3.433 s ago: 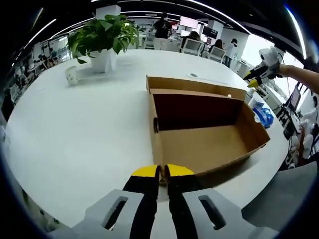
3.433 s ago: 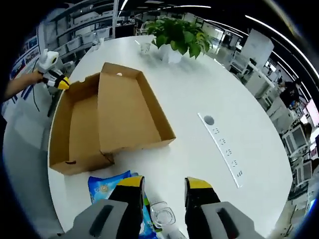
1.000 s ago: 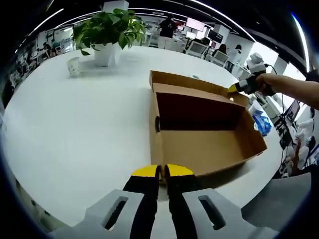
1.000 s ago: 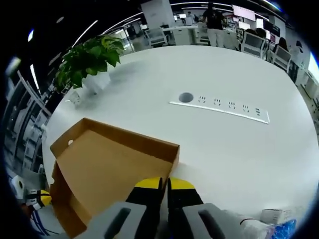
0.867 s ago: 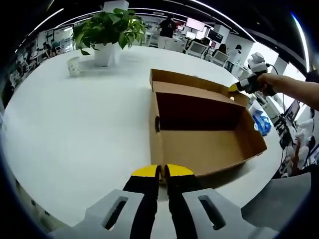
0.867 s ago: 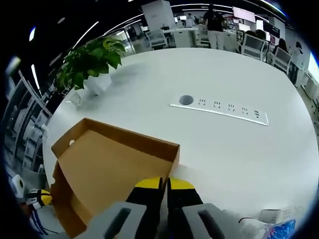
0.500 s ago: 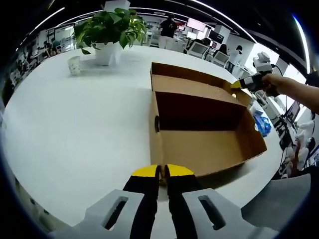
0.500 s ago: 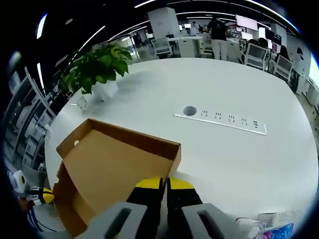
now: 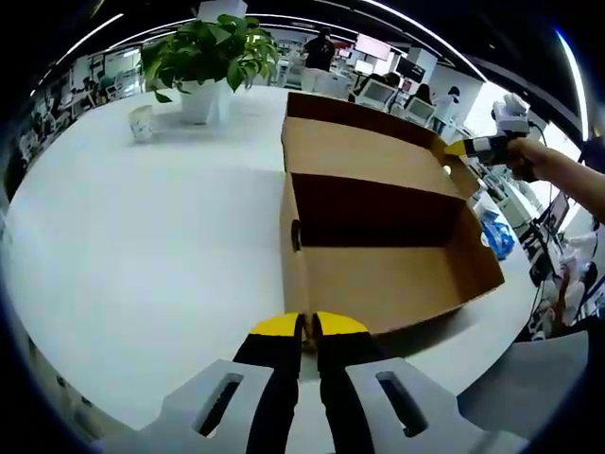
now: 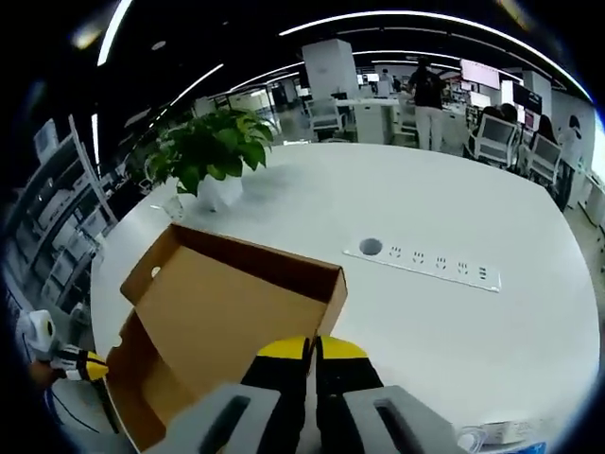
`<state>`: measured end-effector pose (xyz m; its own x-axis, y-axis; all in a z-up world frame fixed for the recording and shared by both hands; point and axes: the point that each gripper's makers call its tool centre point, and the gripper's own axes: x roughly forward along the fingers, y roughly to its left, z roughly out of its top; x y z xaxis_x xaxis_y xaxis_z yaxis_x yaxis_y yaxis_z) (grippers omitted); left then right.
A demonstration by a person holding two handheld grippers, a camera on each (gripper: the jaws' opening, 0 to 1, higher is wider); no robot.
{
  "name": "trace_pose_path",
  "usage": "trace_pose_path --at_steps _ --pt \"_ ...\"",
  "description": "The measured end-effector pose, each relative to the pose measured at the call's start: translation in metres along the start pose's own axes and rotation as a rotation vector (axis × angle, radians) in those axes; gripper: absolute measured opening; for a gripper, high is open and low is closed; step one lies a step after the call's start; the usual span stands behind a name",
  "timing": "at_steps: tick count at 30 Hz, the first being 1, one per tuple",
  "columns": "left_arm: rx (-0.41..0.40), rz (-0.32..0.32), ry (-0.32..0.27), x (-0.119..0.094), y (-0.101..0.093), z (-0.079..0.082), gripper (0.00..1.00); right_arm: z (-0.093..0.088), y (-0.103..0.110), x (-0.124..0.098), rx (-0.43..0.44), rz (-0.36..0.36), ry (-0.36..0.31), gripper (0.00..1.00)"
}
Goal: Operate the shoe box by opening the lid, removing the specified soft item, and placing it in the target area until the item is outside and the box remains undamaged.
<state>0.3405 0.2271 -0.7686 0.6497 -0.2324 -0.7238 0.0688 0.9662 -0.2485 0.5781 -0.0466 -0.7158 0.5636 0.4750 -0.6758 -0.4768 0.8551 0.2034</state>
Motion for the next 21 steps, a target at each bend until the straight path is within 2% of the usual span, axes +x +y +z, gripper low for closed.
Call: trace_pose_path --at_steps 14,21 --pt "-0.001 -0.005 -0.005 0.001 0.0 0.002 0.03 0.013 0.011 -0.02 -0.018 0.021 -0.075 0.0" --pt "-0.01 -0.015 -0.011 0.001 0.0 0.002 0.03 0.013 0.016 -0.032 -0.022 0.032 -0.104 0.0"
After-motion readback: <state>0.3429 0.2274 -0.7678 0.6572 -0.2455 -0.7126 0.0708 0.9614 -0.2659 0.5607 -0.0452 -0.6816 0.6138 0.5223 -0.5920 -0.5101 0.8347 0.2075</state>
